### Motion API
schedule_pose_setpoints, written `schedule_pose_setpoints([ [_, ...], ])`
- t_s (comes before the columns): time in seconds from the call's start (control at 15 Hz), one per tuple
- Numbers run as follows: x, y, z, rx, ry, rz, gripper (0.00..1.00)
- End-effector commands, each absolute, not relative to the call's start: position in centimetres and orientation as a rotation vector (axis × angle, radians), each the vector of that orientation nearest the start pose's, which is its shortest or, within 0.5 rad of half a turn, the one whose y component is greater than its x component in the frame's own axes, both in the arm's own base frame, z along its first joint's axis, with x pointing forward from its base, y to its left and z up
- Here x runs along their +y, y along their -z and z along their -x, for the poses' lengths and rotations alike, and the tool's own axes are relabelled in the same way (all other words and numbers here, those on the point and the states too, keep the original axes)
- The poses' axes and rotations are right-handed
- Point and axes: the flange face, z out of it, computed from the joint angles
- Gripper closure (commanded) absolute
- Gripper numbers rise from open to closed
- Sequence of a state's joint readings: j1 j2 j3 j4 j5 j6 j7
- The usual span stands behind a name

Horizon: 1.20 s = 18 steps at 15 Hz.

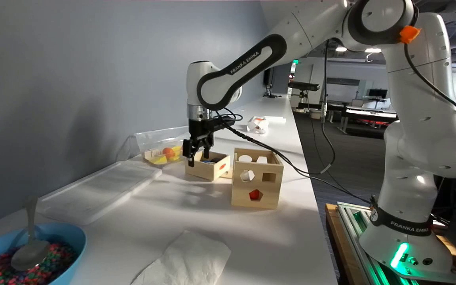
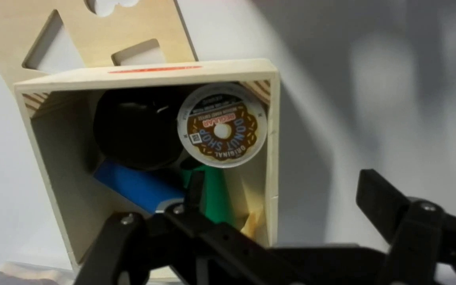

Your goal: Move the big lunchbox to the right and put the small wooden box inside the lunchbox

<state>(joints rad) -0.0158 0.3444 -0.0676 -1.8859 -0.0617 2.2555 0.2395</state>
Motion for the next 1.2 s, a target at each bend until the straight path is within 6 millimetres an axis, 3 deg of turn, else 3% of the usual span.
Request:
schedule_pose_setpoints([
  [0.0,-5.8,-31.5,-63.3,0.445,0.107,3.159,0.31],
  [0.33,-6.3,-31.2,-63.5,0.429,0.133,3.167,0.67],
  [0.6,-7.0,-33.9,-62.8,0.426,0.168,3.172,0.96],
  [0.73,-7.3,-35.2,-62.6,0.417,0.186,3.181,1.0],
  [1.13,-8.5,-38.2,-62.2,0.309,0.134,3.189,0.99],
])
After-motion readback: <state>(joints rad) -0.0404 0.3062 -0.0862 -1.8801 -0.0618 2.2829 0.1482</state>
